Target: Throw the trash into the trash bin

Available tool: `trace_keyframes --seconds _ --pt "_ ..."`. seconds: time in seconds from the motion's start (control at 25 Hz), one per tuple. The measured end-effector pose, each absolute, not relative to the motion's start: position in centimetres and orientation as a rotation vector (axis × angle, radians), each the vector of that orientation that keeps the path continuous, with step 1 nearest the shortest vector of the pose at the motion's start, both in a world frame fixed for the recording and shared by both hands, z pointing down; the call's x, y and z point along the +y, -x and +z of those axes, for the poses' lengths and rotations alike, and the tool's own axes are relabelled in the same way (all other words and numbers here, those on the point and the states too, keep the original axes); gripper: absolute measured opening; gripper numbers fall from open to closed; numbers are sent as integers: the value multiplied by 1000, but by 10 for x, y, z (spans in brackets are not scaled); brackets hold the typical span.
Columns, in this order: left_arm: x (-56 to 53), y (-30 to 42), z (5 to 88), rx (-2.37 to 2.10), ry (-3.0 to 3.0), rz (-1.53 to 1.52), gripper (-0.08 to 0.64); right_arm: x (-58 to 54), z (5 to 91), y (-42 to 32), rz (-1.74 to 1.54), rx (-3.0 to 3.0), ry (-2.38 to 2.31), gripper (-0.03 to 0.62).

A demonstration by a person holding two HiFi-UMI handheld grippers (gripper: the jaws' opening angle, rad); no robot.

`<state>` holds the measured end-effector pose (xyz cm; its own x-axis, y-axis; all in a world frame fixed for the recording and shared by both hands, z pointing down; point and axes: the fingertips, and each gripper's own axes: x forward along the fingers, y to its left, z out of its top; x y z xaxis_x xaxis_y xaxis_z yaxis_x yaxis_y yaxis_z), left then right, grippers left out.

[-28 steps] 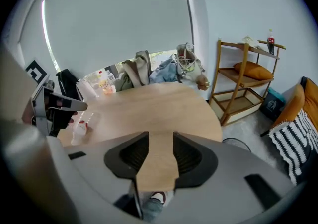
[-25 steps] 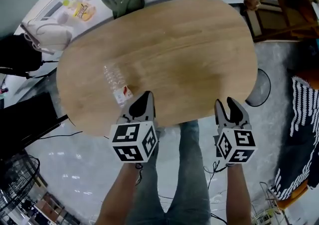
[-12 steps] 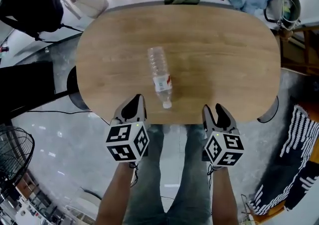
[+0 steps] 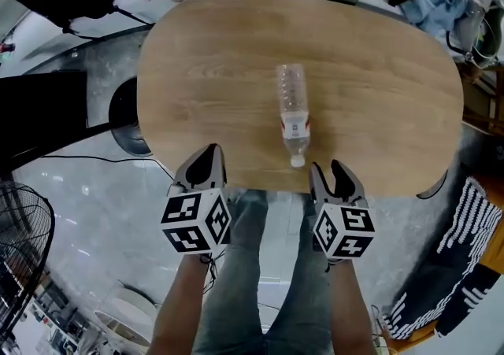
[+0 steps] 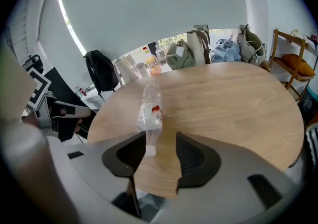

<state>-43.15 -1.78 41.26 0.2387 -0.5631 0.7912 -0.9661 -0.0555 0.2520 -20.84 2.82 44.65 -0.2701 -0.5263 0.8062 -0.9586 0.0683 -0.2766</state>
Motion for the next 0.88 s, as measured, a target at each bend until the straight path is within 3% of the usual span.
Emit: trace_keyframes --seconds 0.88 --pt "-15 473 446 -1398 -1675 662 11 28 508 261 1056 -1761 -1383 201"
